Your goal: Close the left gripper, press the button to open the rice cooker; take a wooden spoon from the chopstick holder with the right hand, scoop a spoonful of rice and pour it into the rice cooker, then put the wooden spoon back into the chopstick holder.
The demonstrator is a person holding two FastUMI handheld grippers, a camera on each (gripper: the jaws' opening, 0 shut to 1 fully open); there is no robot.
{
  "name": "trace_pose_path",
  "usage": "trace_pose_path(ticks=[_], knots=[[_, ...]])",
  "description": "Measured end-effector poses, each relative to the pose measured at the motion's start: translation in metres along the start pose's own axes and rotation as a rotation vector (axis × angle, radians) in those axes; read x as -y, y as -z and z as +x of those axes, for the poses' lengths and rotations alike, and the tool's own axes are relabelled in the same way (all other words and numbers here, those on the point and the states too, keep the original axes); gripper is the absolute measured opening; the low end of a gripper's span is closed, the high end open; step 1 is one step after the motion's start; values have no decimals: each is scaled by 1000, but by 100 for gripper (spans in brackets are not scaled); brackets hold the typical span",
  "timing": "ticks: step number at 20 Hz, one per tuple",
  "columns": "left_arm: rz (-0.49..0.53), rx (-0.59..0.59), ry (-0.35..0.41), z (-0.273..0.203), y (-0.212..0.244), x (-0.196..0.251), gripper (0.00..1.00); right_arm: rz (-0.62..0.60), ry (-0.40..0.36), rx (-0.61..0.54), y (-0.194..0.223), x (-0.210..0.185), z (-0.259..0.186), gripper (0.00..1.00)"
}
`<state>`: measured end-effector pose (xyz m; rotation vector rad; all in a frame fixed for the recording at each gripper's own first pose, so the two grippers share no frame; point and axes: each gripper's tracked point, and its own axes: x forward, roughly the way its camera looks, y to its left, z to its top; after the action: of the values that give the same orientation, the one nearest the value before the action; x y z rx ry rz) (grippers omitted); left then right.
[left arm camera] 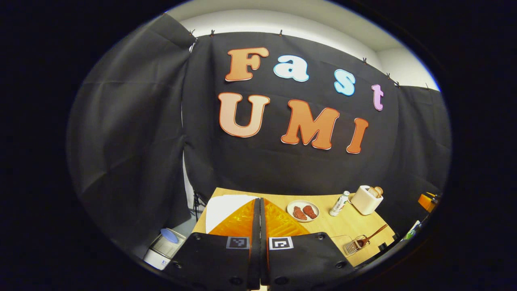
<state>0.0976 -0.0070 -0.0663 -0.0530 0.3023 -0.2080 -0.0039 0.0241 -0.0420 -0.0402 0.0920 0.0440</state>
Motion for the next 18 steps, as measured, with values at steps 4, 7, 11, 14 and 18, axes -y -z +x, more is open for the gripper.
trace_pose_path(ticks=[4,7,11,14,18], knots=[[-9,-178,83,42,36,8,5,6,6,-24,11,1,6,95],[-6,-291,101,71,71,6,4,15,12,-38,16,1,9,95],[-1,-406,84,102,112,-2,5,10,25,-55,24,2,12,95],[-25,-454,73,121,138,-9,5,2,39,-71,30,5,8,95],[-51,-514,57,135,164,-19,5,38,40,-67,27,6,6,95]])
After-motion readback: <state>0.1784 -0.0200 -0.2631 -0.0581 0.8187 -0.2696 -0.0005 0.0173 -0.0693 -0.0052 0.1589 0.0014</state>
